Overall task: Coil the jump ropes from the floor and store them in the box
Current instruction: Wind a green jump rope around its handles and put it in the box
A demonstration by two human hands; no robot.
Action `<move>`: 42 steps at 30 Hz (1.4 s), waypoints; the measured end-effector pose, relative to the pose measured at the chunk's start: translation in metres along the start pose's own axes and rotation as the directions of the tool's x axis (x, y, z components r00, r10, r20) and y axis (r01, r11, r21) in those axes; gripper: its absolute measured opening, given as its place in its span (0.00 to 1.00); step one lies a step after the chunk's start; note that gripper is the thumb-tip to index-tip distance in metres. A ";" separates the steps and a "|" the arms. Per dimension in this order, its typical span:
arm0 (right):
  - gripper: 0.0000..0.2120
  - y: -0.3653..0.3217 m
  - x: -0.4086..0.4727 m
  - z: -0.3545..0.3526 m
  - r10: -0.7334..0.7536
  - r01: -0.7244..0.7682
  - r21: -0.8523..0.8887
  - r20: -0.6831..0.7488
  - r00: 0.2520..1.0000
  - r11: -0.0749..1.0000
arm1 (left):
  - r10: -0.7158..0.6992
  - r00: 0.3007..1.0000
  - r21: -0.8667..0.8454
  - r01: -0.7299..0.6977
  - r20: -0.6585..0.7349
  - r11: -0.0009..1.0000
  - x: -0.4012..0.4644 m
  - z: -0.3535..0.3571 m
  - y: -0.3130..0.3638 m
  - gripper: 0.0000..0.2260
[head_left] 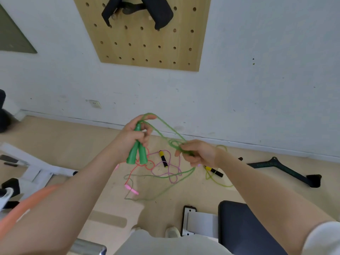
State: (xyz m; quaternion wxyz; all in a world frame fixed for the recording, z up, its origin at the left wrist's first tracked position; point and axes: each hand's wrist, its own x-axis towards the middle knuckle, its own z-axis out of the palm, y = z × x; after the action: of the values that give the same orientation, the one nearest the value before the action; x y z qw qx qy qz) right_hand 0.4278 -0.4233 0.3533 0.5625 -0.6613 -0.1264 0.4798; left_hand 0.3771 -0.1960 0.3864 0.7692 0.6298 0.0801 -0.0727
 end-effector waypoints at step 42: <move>0.08 -0.040 0.001 0.018 -0.138 0.109 -0.338 -0.062 0.988 0.935 | 0.095 0.988 0.653 0.007 -0.121 0.758 0.001 0.049 -0.005 0.09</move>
State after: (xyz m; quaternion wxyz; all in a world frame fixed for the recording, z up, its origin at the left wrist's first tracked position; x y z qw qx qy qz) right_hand 0.4294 -0.3981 0.3895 0.4764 -0.7575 -0.2231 0.3866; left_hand 0.3790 -0.2452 0.3912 0.4958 0.8630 0.0914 -0.0316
